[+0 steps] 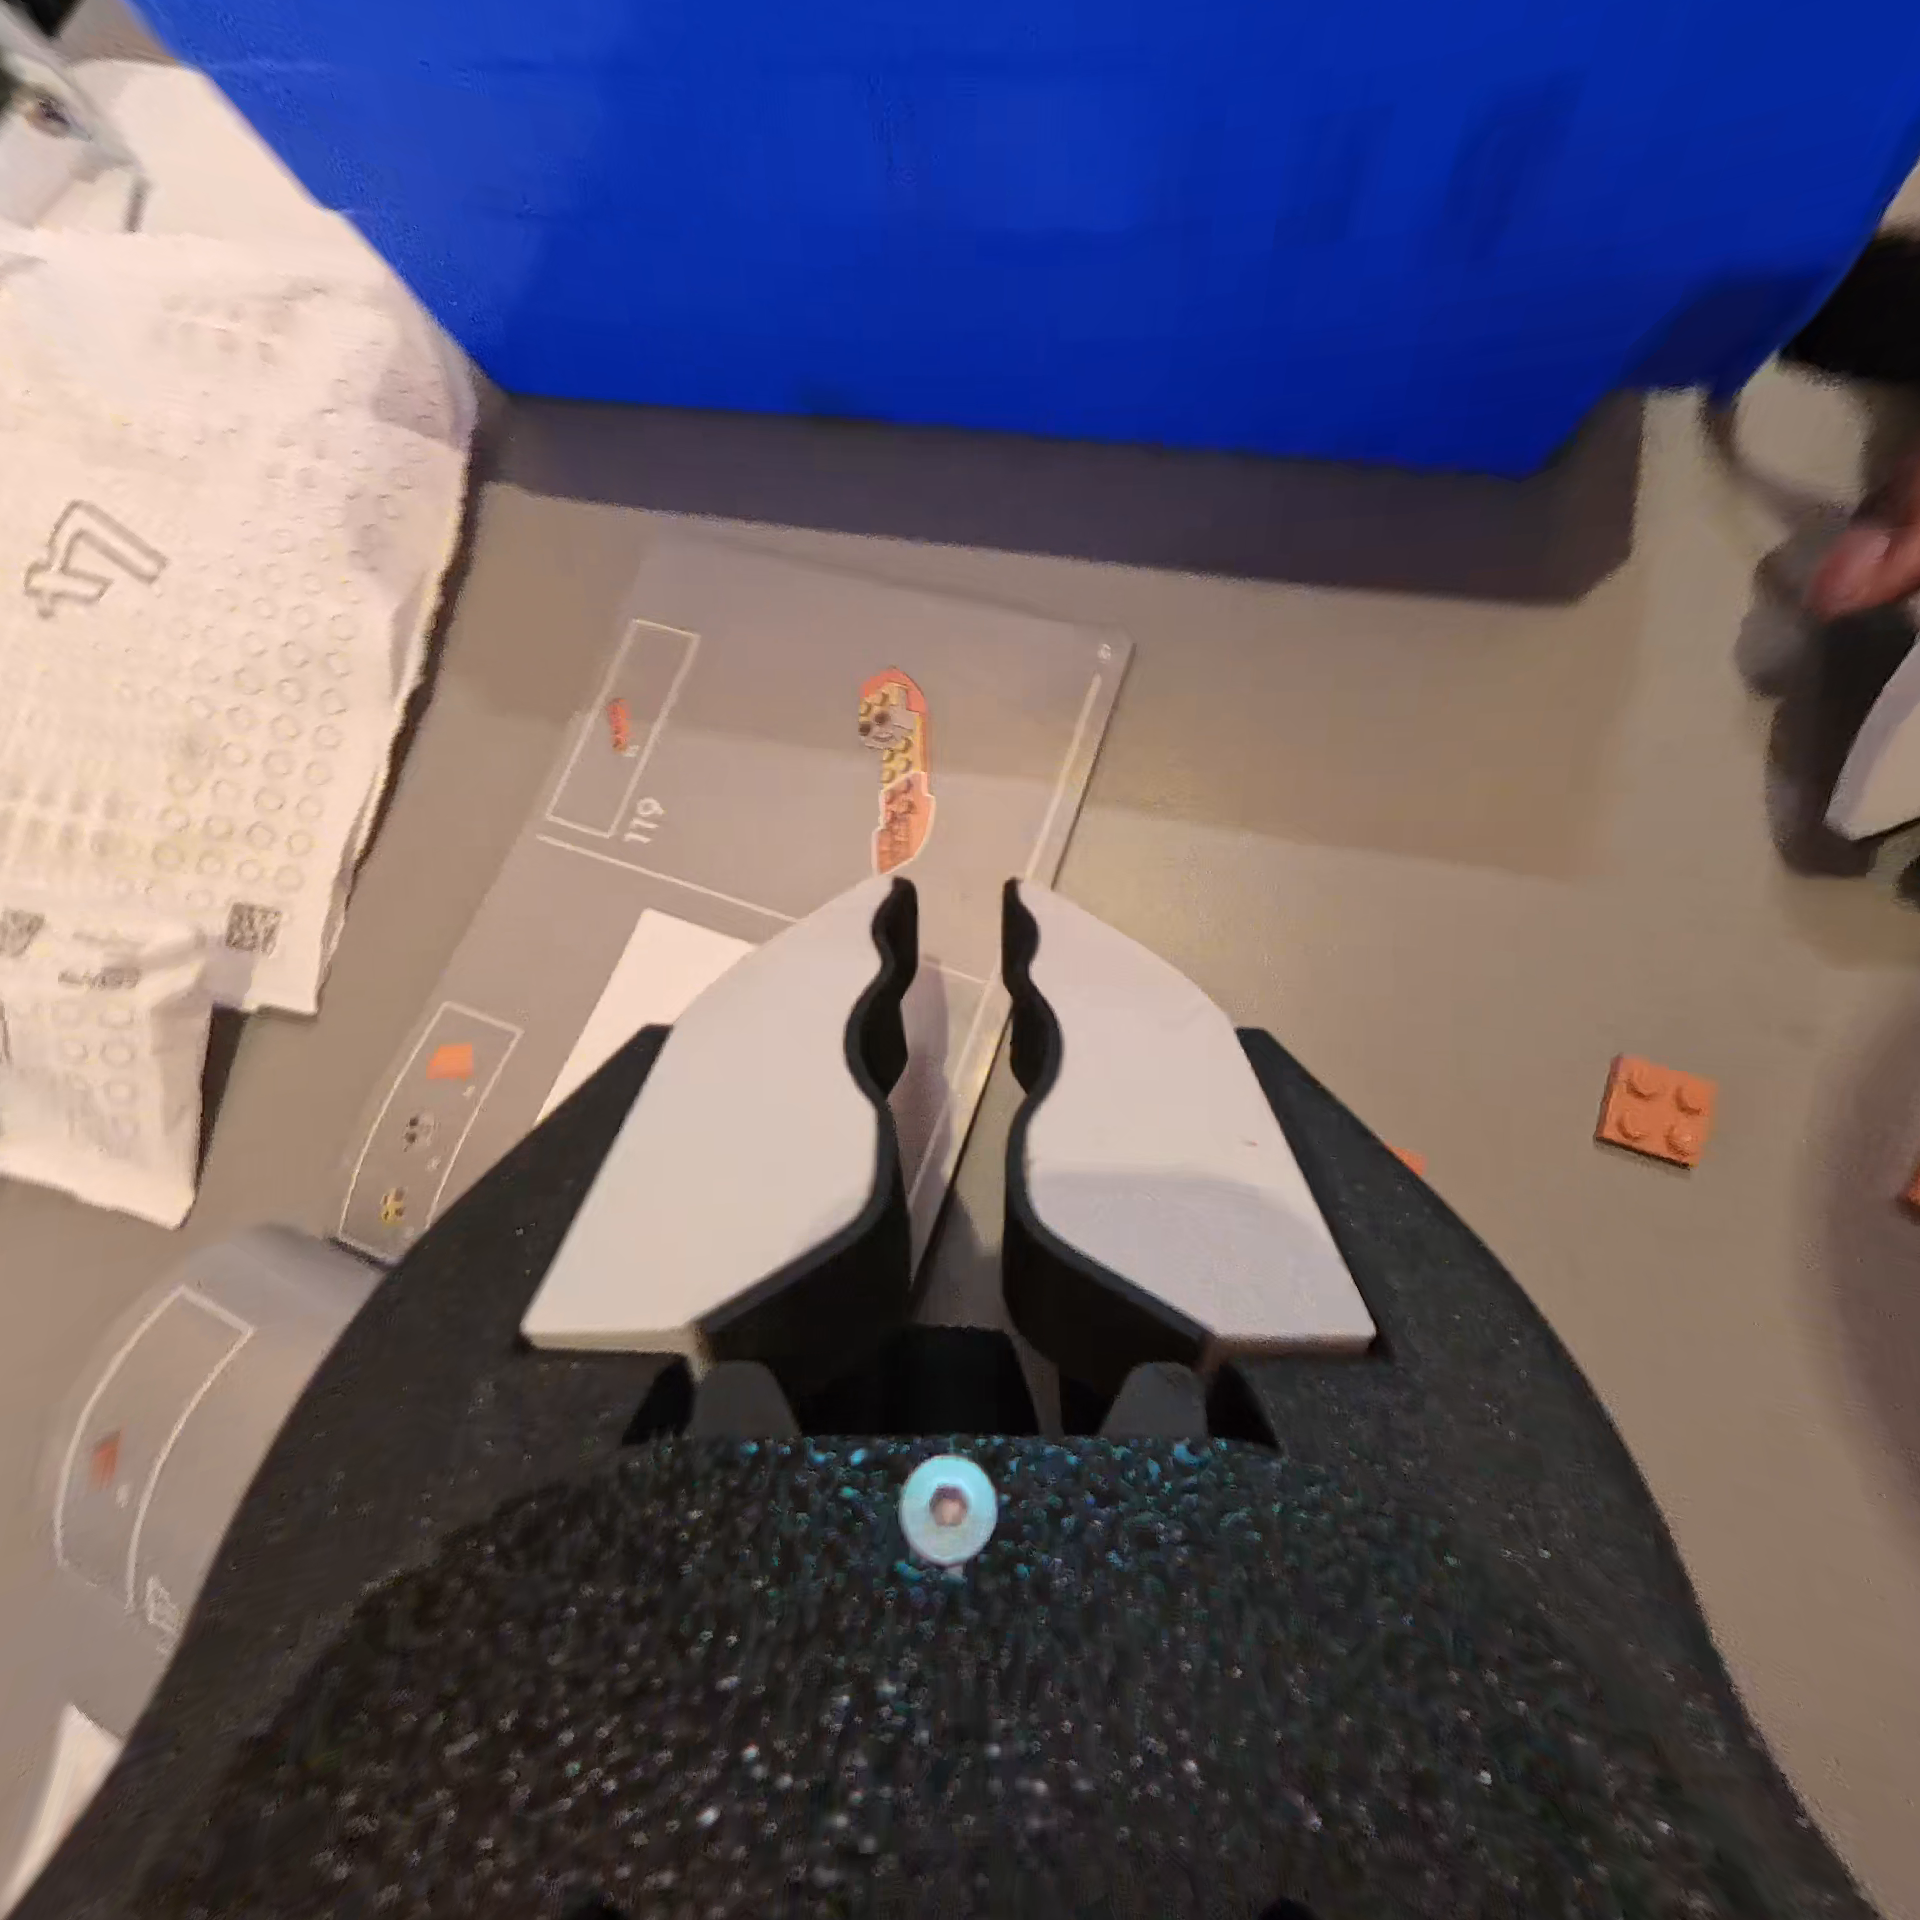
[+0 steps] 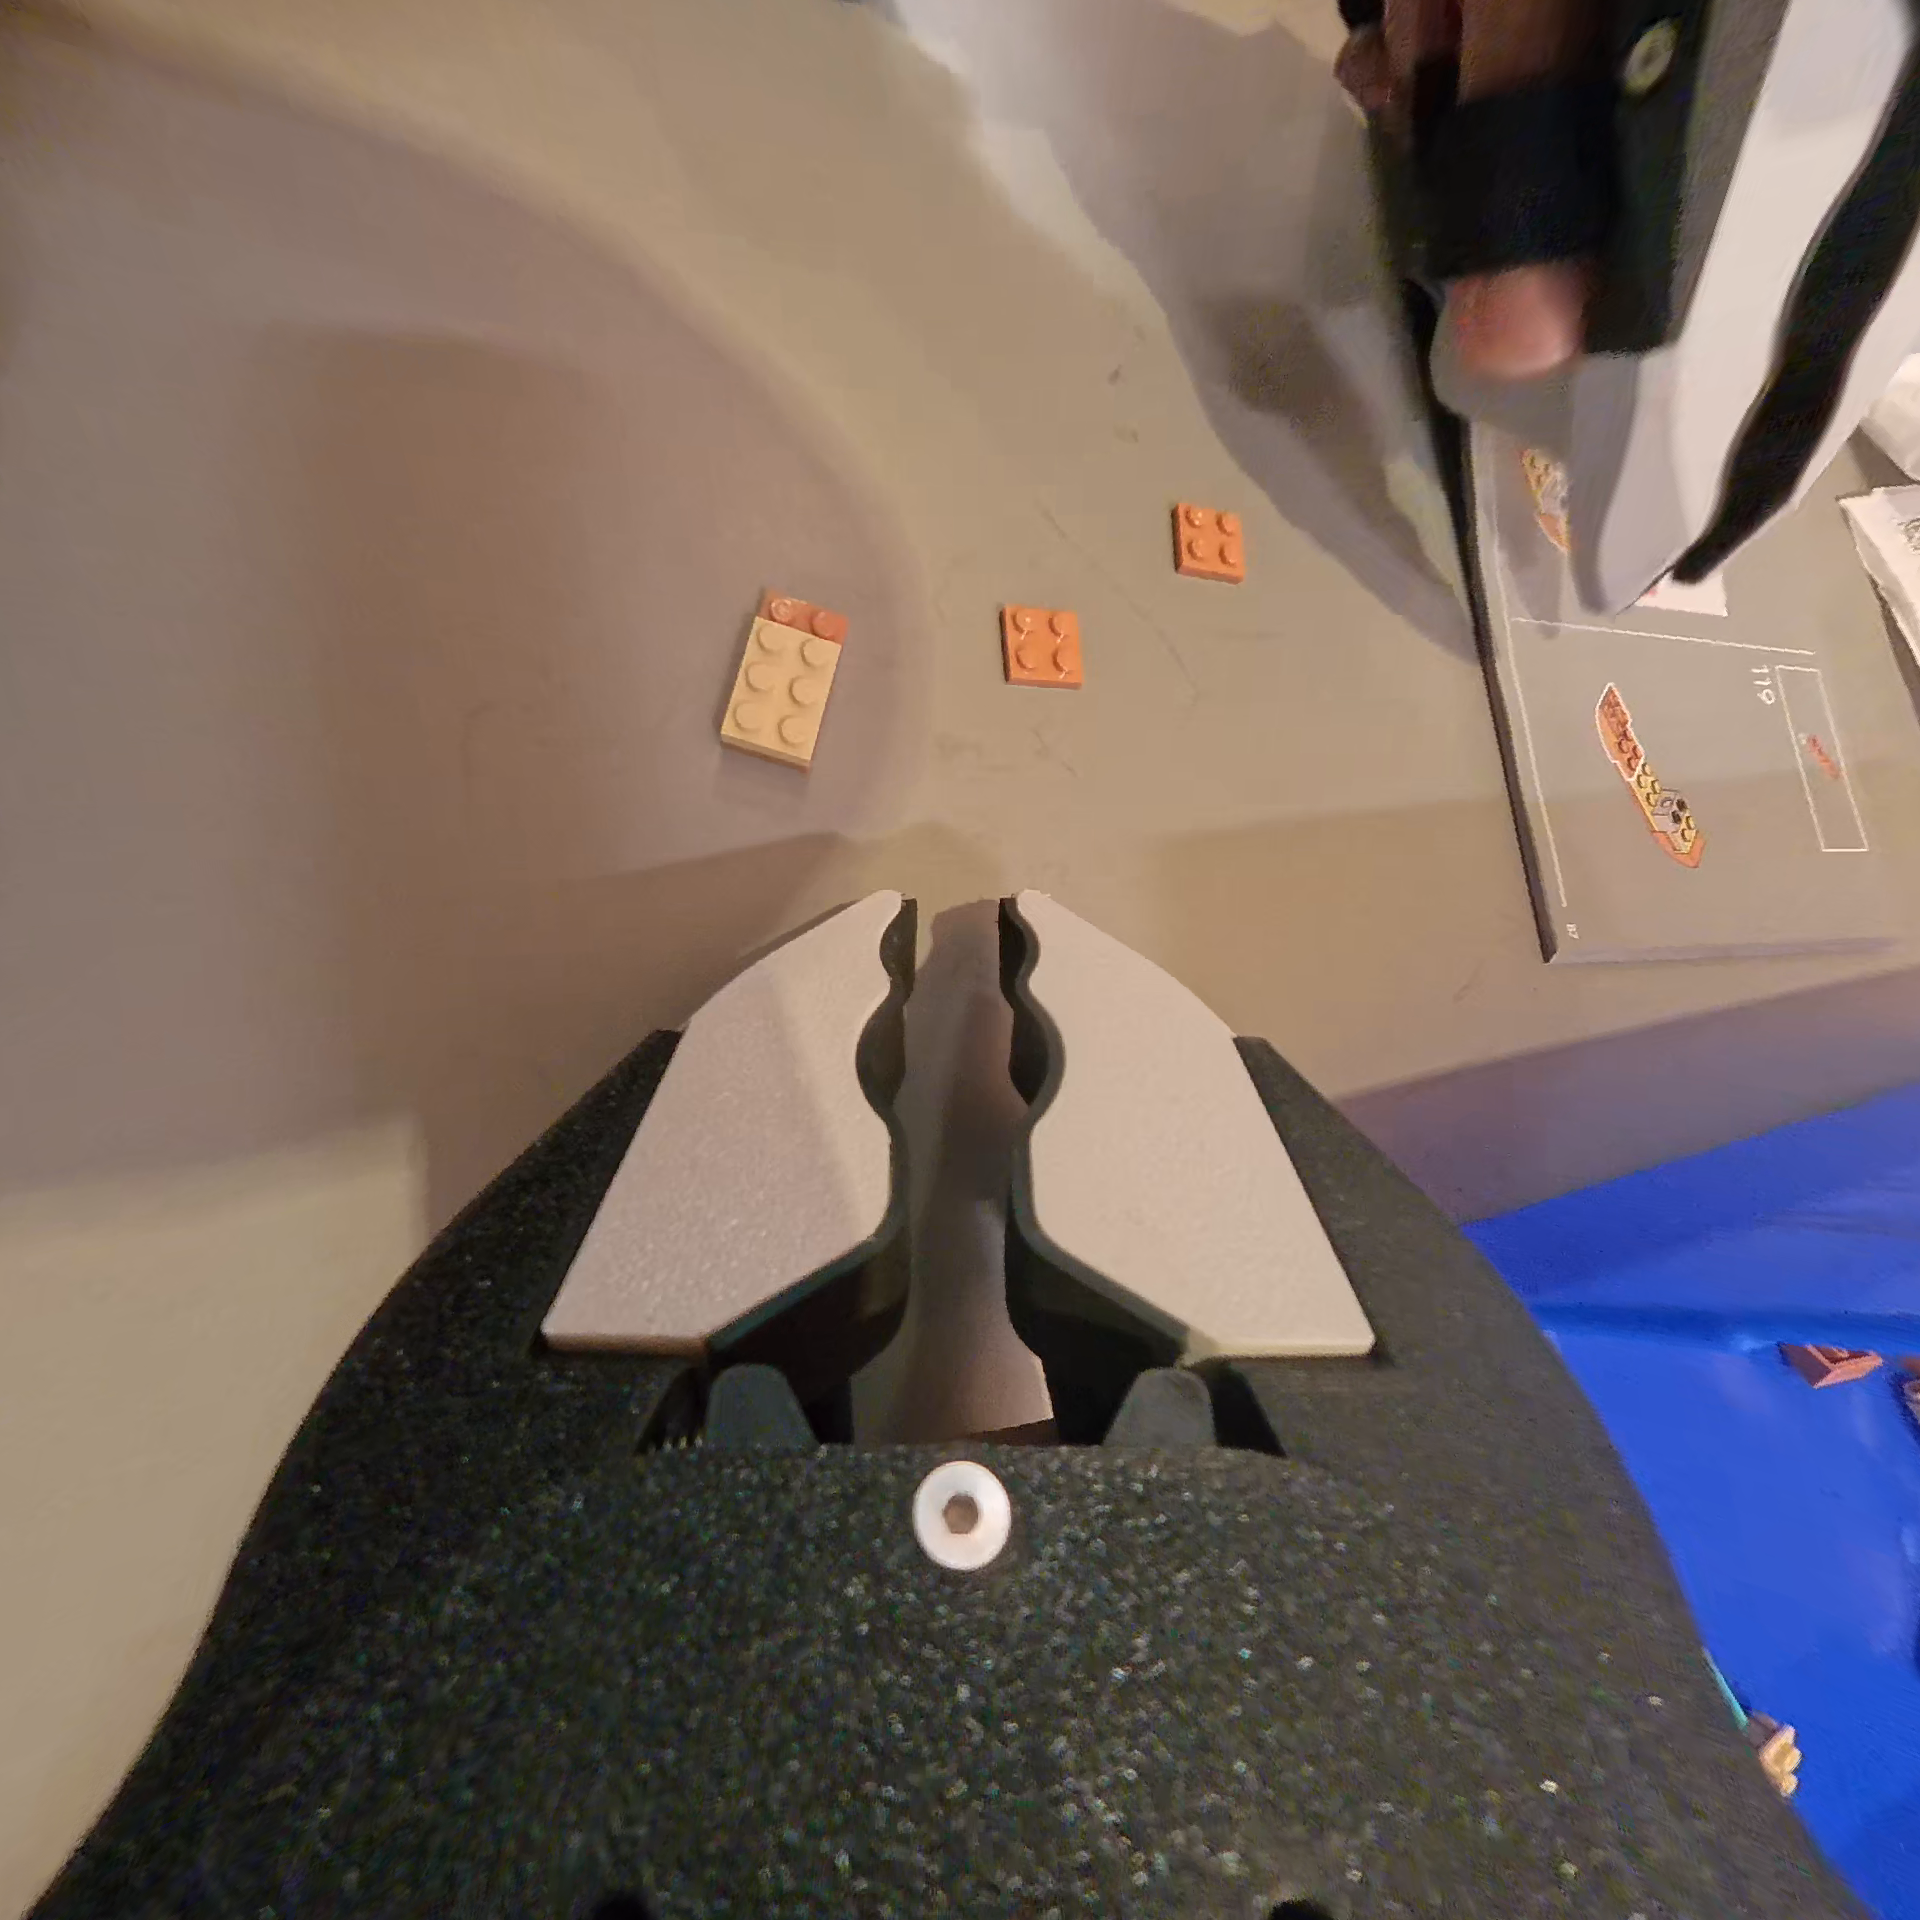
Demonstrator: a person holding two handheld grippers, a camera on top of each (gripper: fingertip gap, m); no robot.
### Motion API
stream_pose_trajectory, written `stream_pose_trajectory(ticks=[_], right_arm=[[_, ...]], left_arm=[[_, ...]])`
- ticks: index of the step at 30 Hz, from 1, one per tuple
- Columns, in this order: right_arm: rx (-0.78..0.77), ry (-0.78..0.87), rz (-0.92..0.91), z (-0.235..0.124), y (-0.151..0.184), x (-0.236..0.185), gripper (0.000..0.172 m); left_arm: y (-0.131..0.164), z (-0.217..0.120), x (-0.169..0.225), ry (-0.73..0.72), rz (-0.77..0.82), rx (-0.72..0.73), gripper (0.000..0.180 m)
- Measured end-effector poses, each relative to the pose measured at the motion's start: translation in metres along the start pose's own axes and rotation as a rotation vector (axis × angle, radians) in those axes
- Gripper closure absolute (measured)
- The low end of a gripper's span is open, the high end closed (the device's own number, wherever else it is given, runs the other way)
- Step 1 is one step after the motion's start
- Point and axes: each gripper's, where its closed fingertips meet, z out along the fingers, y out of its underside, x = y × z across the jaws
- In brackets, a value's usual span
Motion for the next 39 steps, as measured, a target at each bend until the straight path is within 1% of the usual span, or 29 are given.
stream_pose_trajectory(ticks=[2,6,8,12,15,18,26,30,36,39], right_arm=[[0.001,0.000,0.000,0.000,0.000,0.000,0.157],[0.004,0.002,0.000,0.000,0.000,0.000,0.157],[0.004,0.002,0.000,0.000,0.000,0.000,0.157],[0.006,0.000,0.007,0.000,0.000,0.000,0.157],[0.006,0.002,0.009,0.000,0.000,0.001,0.157],[0.003,0.006,0.006,0.000,-0.001,0.001,0.156],[0.000,0.025,-0.005,0.001,-0.002,0.002,0.155],[0.025,0.000,0.024,0.004,-0.006,-0.001,0.155],[0.054,-0.038,0.040,0.006,-0.012,-0.006,0.154],[0.058,-0.050,0.041,0.006,-0.013,-0.008,0.153]], left_arm=[[0.001,0.009,0.005,-0.008,0.053,-0.032,0.163],[0.004,0.012,0.003,-0.036,0.075,-0.031,0.163],[-0.001,0.005,0.001,-0.061,0.091,0.023,0.164],[-0.022,-0.019,0.005,-0.066,0.105,0.223,0.166],[-0.021,-0.032,0.016,-0.034,0.126,0.281,0.166],[-0.008,-0.038,0.030,0.015,0.143,0.268,0.165],[0.038,-0.050,0.071,0.226,0.148,0.167,0.158],[0.049,-0.056,0.090,0.305,0.184,0.137,0.156],[0.048,-0.054,0.124,0.431,0.252,0.136,0.154],[0.051,-0.050,0.133,0.449,0.284,0.118,0.154]])
